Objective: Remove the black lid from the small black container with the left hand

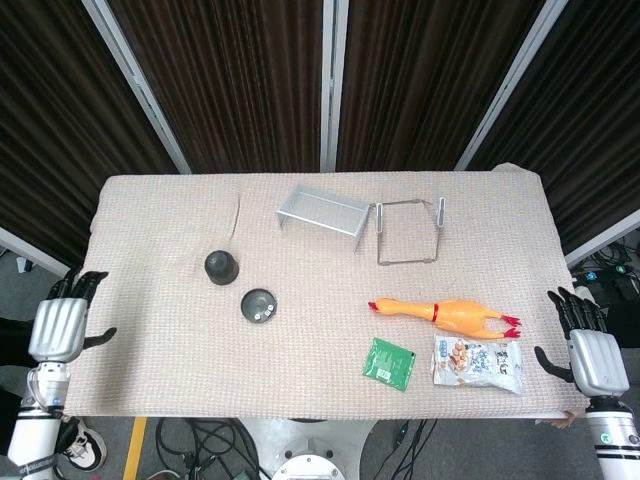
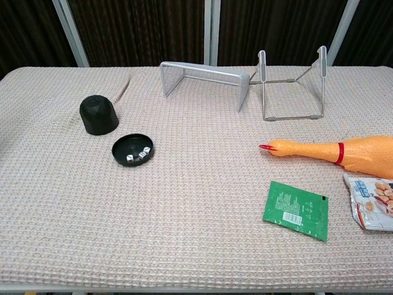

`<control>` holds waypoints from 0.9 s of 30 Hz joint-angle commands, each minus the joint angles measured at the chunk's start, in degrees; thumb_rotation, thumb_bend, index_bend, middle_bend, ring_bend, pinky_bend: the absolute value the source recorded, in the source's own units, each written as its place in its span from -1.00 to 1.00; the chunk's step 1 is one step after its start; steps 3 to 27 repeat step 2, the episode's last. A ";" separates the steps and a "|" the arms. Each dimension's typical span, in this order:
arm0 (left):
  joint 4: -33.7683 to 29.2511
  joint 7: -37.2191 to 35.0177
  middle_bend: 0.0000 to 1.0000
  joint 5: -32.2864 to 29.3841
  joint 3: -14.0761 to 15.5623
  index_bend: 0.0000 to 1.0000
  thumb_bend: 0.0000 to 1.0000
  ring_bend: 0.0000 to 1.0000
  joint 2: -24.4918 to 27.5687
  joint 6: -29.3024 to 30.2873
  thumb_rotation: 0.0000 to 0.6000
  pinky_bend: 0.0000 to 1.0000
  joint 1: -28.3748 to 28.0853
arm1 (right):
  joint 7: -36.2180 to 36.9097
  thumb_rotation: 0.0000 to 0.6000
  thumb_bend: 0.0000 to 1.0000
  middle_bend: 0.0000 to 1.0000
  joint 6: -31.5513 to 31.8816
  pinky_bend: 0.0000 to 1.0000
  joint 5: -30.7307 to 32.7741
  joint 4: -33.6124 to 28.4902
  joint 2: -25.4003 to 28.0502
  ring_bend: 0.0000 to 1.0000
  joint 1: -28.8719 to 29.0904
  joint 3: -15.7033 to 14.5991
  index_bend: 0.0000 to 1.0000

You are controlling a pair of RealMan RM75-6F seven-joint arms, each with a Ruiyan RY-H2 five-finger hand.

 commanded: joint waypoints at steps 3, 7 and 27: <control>-0.95 -0.39 -0.66 3.17 1.81 -0.66 -0.87 -0.84 -0.02 4.32 1.00 -0.58 3.55 | -0.13 1.00 -0.51 -1.00 0.61 -1.00 -0.18 -0.21 0.33 -1.00 -0.24 0.03 -1.00; -0.95 -0.39 -0.66 3.17 1.81 -0.66 -0.87 -0.84 -0.02 4.32 1.00 -0.58 3.55 | -0.13 1.00 -0.51 -1.00 0.61 -1.00 -0.18 -0.21 0.33 -1.00 -0.24 0.03 -1.00; -0.95 -0.39 -0.66 3.17 1.81 -0.66 -0.87 -0.84 -0.02 4.32 1.00 -0.58 3.55 | -0.13 1.00 -0.51 -1.00 0.61 -1.00 -0.18 -0.21 0.33 -1.00 -0.24 0.03 -1.00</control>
